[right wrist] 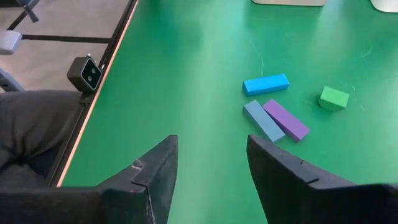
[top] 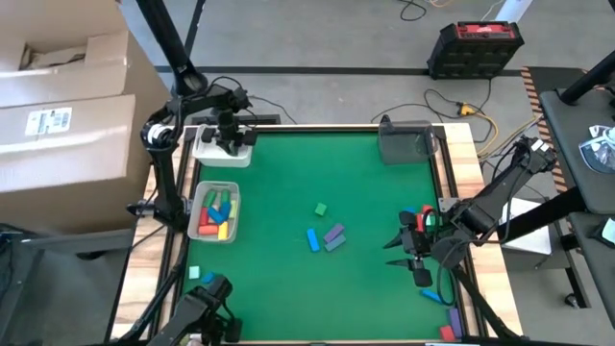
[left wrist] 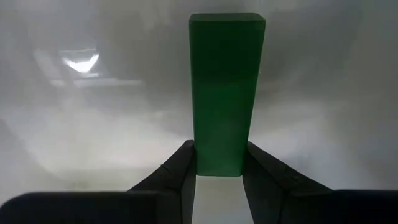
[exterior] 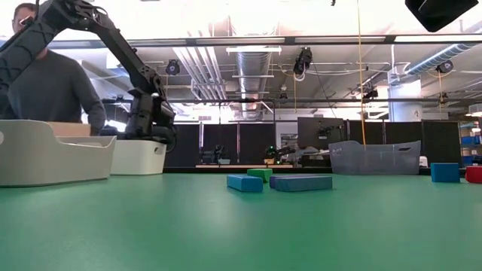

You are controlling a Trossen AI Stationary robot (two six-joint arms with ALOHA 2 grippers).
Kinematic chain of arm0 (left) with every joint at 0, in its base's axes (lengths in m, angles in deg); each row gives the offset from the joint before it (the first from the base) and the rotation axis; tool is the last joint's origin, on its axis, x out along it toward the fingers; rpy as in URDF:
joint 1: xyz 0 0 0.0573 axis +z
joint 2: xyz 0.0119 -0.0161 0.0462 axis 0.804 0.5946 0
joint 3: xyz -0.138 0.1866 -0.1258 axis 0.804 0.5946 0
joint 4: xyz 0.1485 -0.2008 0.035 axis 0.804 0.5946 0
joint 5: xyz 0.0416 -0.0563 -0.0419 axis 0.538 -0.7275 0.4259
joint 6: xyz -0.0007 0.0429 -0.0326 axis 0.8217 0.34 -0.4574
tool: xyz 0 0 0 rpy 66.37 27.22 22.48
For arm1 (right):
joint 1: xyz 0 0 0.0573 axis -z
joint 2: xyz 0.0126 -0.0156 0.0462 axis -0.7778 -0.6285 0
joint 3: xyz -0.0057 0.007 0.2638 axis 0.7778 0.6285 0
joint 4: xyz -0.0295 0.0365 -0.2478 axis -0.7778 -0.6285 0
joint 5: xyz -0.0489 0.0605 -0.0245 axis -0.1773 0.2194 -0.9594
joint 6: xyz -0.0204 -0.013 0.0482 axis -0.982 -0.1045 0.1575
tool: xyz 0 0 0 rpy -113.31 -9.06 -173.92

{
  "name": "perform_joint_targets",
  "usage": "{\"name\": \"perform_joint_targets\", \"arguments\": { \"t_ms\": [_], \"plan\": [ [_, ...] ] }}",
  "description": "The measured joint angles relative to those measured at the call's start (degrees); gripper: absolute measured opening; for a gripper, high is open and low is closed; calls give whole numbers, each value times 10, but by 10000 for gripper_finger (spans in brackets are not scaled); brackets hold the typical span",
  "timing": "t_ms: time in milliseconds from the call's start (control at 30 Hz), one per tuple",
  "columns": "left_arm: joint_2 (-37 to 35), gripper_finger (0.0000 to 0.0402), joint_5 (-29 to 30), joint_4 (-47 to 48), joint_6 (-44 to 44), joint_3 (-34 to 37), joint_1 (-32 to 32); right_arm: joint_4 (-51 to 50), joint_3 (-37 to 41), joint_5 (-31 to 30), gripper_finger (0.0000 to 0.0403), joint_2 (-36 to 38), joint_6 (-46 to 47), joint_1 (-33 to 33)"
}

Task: Sort blocks by size
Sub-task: Put the green rectangular block into the white bin, then put the blue rectangular block into the white bin

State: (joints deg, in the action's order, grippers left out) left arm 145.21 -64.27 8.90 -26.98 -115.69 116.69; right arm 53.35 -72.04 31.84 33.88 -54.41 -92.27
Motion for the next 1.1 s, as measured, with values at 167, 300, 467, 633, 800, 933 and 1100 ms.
{"name": "perform_joint_targets", "arguments": {
  "t_ms": [167, 300, 467, 633, 800, 933, 1100],
  "plan": [
    [1, 102, -5, -18, 1, 5, -1, 0, 0, 0, 182, 0, 4, 0],
    [1, 124, -1, -23, 3, 5, -2, 0, 0, 0, 188, 0, 5, 0],
    [0, 156, 5, -24, 7, 5, -3, 0, 0, 0, 190, 0, 6, 0],
    [-22, 196, 38, -25, 10, 2, -9, 0, 1, 1, 184, 0, 5, 0],
    [-79, 243, 55, -13, 10, -4, -21, 0, 1, 1, 186, 0, 5, 0],
    [-128, 270, 51, 25, 16, -4, -41, 1, 1, -11, 199, 0, -1, 0],
    [-208, 276, 59, 46, 19, -3, -106, 1, 1, -79, 216, -4, -31, 6]
  ]
}}
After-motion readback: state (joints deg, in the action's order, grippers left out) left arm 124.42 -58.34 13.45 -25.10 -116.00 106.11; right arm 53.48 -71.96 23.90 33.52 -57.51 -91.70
